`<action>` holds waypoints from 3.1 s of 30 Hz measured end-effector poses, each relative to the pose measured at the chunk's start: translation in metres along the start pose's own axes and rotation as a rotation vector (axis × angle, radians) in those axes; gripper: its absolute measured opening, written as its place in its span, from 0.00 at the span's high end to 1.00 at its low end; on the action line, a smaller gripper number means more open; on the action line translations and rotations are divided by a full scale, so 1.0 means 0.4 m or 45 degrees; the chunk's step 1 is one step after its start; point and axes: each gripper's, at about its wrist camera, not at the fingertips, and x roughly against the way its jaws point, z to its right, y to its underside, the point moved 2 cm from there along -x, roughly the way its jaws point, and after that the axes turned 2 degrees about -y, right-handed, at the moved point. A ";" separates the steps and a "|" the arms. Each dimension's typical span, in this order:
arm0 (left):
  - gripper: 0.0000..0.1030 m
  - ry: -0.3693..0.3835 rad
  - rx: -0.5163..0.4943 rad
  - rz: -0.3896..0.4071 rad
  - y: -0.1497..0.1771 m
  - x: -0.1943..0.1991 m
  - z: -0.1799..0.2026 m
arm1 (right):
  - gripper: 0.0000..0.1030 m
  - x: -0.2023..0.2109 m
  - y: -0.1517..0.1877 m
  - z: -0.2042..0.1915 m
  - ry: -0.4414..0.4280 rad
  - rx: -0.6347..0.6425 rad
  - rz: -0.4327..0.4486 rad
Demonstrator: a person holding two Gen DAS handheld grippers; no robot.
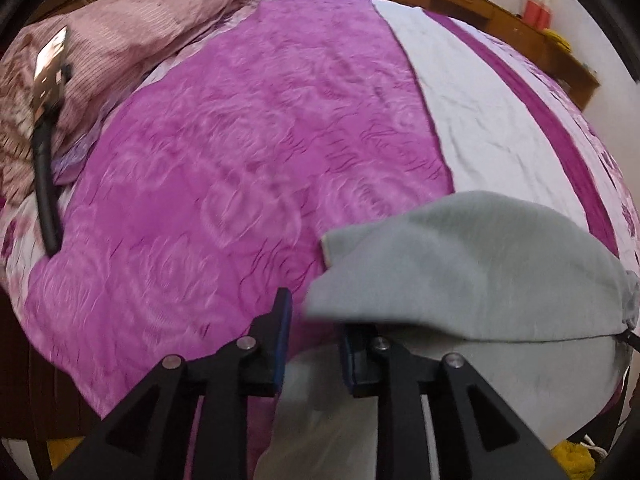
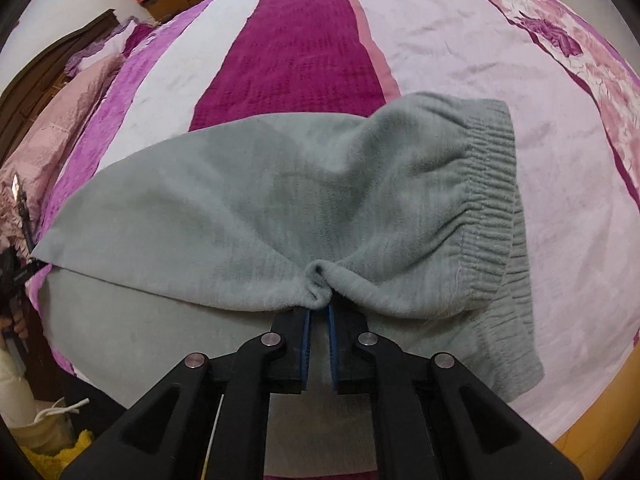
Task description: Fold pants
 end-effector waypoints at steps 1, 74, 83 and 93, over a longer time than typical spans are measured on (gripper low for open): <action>0.77 -0.001 0.013 -0.002 0.006 0.004 -0.003 | 0.99 -0.001 0.001 0.000 0.002 0.002 0.003; 0.97 0.438 0.118 0.235 0.153 0.260 0.167 | 0.87 0.140 0.084 0.179 -0.335 -0.670 0.278; 0.97 0.418 0.132 0.191 0.162 0.218 0.161 | 0.81 0.098 0.048 0.182 -0.298 -0.720 0.293; 0.97 0.456 0.125 0.232 0.152 0.262 0.153 | 1.00 0.175 -0.016 0.151 -0.225 -0.533 0.411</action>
